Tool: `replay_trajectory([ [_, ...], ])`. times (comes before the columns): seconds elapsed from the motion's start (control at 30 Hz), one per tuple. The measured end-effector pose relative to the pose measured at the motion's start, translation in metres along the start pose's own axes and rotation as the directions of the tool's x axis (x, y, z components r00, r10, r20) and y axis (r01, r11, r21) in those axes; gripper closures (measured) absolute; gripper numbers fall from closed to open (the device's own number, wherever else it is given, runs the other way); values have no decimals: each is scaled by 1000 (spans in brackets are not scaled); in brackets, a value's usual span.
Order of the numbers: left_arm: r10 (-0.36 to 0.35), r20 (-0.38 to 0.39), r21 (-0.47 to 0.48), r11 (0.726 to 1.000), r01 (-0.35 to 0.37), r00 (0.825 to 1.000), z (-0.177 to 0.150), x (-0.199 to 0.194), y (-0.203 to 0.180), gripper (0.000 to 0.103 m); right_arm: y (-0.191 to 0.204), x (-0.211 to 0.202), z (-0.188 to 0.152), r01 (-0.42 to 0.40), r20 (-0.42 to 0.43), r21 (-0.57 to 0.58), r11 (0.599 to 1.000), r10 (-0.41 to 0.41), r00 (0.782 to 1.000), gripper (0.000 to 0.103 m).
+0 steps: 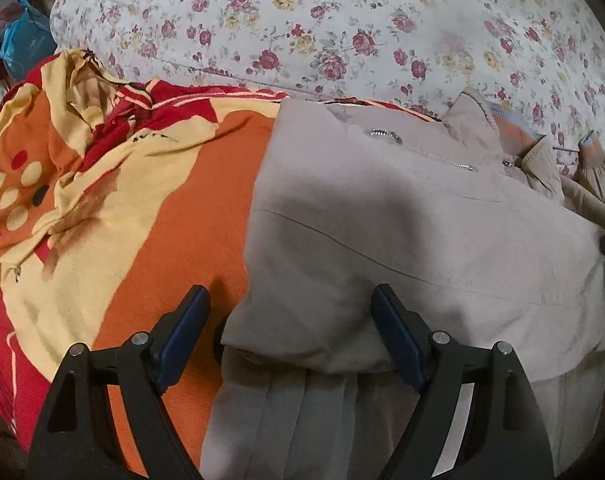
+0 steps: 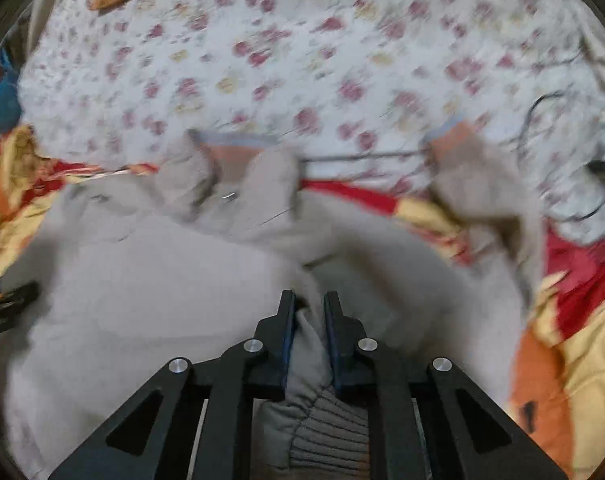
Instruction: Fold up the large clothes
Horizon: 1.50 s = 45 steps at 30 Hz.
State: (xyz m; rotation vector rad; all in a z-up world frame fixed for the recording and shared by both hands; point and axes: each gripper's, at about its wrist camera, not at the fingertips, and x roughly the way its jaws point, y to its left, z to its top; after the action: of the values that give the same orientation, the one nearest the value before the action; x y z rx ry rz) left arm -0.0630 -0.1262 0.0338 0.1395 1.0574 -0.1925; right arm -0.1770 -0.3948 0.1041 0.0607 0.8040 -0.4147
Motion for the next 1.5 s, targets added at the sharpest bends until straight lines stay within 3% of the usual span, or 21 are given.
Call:
replay_trajectory([
  [0.1, 13, 12, 7, 1000, -13, 1000, -1, -2, -2, 20, -6, 17, -4, 10, -17, 27, 1000, -10, 1000, 84],
  [0.13, 21, 16, 11, 1000, -21, 1000, -1, -3, -3, 20, -7, 18, -6, 5, -32, 40, 999, -4, 999, 77],
  [0.23, 22, 18, 17, 1000, -22, 1000, 0, -13, -6, 20, -12, -7, -9, -20, -41, 77, 997, 24, 999, 71],
  [0.37, -38, 63, 12, 999, 37, 997, 3, -40, -15, 20, -3, -54, -15, -138, -6, 79, 987, 139, 990, 70],
  [0.47, -58, 73, 51, 997, 55, 996, 3, -48, -31, 20, 5, -50, -22, -207, -72, 74, 976, 212, 975, 70],
  [0.6, -82, 13, 74, 994, 81, 997, -3, -29, -52, 20, 9, -15, -35, -130, -131, 63, 989, 137, 982, 71],
  [0.67, -52, -10, 116, 992, 53, 999, -8, -16, -62, 20, 10, 3, -40, -119, -154, 49, 992, 125, 980, 71],
  [0.77, -22, 26, 168, 986, 17, 999, -15, -10, -70, 19, 8, 4, -37, -141, -136, 45, 989, 146, 980, 68],
  [0.93, -41, 36, 179, 983, 34, 999, -15, -9, -67, 18, -15, -22, -31, -266, -54, 171, 949, 279, 959, 57],
  [1.1, -39, 40, 181, 983, 31, 998, -15, -8, -68, 17, -5, 2, -34, -199, -129, 134, 971, 216, 968, 57],
  [1.2, -39, 41, 180, 983, 31, 998, -15, -8, -68, 17, 2, -3, -33, -182, -117, 95, 979, 192, 974, 57],
  [1.4, -42, 38, 178, 983, 35, 998, -15, -10, -68, 17, -12, -21, -27, -285, -52, 160, 945, 296, 954, 55],
  [1.5, -67, 56, 158, 986, 58, 996, -12, -20, -63, 17, -28, -45, -18, -343, 31, 187, 920, 344, 939, 54],
])
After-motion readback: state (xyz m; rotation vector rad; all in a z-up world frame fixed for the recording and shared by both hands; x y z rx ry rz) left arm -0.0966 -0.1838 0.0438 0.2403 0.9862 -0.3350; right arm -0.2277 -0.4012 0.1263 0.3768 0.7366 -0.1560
